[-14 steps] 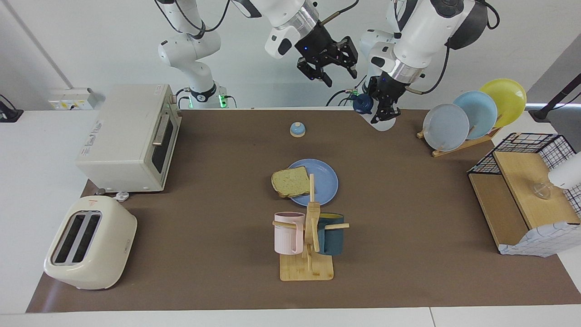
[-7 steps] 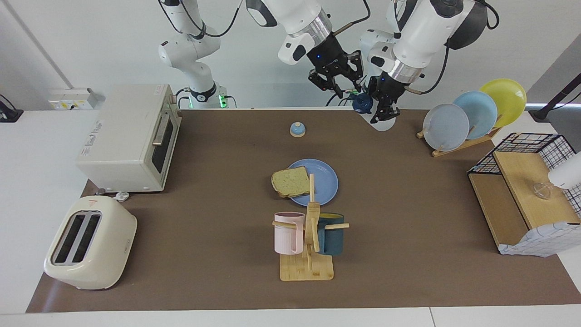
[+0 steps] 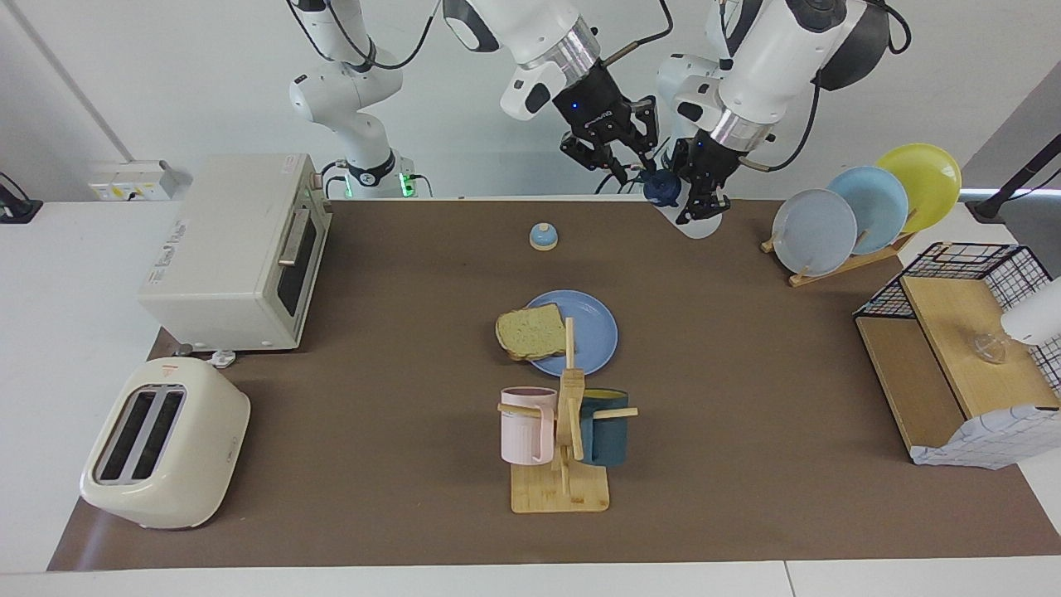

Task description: Put bread on plate and add seasoning

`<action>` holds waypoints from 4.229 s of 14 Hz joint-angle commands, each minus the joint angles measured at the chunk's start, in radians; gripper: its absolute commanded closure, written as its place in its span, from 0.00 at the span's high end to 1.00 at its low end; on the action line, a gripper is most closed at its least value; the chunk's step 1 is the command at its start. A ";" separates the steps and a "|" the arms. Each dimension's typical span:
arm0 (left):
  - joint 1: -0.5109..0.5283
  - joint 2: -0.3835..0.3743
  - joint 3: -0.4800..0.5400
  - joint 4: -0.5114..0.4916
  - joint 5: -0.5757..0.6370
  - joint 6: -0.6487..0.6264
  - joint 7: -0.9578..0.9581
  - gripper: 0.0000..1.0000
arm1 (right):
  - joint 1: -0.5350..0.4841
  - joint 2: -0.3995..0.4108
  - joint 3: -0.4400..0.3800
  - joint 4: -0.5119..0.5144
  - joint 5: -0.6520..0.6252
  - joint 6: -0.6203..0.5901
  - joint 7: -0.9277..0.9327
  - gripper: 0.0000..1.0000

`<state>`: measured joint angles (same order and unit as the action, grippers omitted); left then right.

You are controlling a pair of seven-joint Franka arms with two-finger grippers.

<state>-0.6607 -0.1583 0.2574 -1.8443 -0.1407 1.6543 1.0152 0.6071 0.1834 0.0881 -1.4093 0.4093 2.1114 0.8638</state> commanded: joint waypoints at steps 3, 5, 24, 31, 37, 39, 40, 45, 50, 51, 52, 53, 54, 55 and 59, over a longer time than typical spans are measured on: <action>-0.011 -0.038 0.008 -0.047 -0.007 0.029 0.013 0.00 | 0.006 0.019 0.008 -0.004 -0.021 0.047 -0.003 0.41; -0.011 -0.041 0.006 -0.052 -0.008 0.035 0.013 0.00 | 0.006 0.019 0.008 -0.004 -0.021 0.045 -0.005 0.40; -0.010 -0.049 0.008 -0.069 -0.020 0.048 0.008 0.00 | 0.019 0.018 0.008 -0.011 -0.023 0.042 -0.006 0.00; -0.010 -0.049 0.008 -0.069 -0.020 0.045 0.008 0.00 | 0.003 0.022 0.008 -0.010 0.000 0.042 0.017 0.00; -0.010 -0.050 0.008 -0.070 -0.019 0.045 0.008 0.00 | -0.023 0.025 0.007 -0.013 0.115 0.087 0.133 0.00; -0.010 -0.050 0.008 -0.070 -0.019 0.045 0.008 0.00 | -0.015 0.022 0.005 -0.017 0.042 0.082 0.034 0.00; -0.010 -0.050 0.008 -0.069 -0.020 0.045 0.008 0.00 | -0.012 0.022 0.005 -0.017 -0.025 0.079 -0.017 0.00; -0.008 -0.050 0.008 -0.070 -0.020 0.044 0.008 0.00 | -0.010 0.022 0.008 -0.016 -0.144 0.062 -0.097 0.00; -0.008 -0.050 0.008 -0.070 -0.019 0.044 0.008 0.00 | -0.026 0.025 0.008 -0.017 -0.043 0.082 0.052 0.00; -0.008 -0.050 0.008 -0.070 -0.020 0.044 0.008 0.00 | -0.021 0.024 0.008 -0.019 -0.046 0.082 0.050 0.00; -0.008 -0.050 0.008 -0.070 -0.020 0.044 0.008 0.00 | -0.021 0.024 0.008 -0.020 -0.046 0.082 0.049 0.00; -0.007 -0.050 0.008 -0.070 -0.020 0.041 0.008 0.00 | -0.023 0.022 0.007 -0.025 -0.046 0.082 0.047 0.46; -0.007 -0.050 0.008 -0.070 -0.020 0.042 0.008 0.00 | -0.023 0.019 0.007 -0.034 -0.049 0.082 0.046 0.99; -0.005 -0.050 0.008 -0.070 -0.020 0.042 0.008 0.00 | -0.023 0.018 0.005 -0.037 -0.050 0.081 0.034 1.00; -0.005 -0.050 0.008 -0.070 -0.020 0.041 0.008 0.00 | -0.036 -0.001 0.001 -0.077 -0.067 0.059 -0.084 1.00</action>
<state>-0.6611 -0.1810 0.2592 -1.8894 -0.1535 1.6939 1.0147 0.5925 0.2097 0.0865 -1.4408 0.3474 2.1713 0.8485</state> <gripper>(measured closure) 0.590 0.339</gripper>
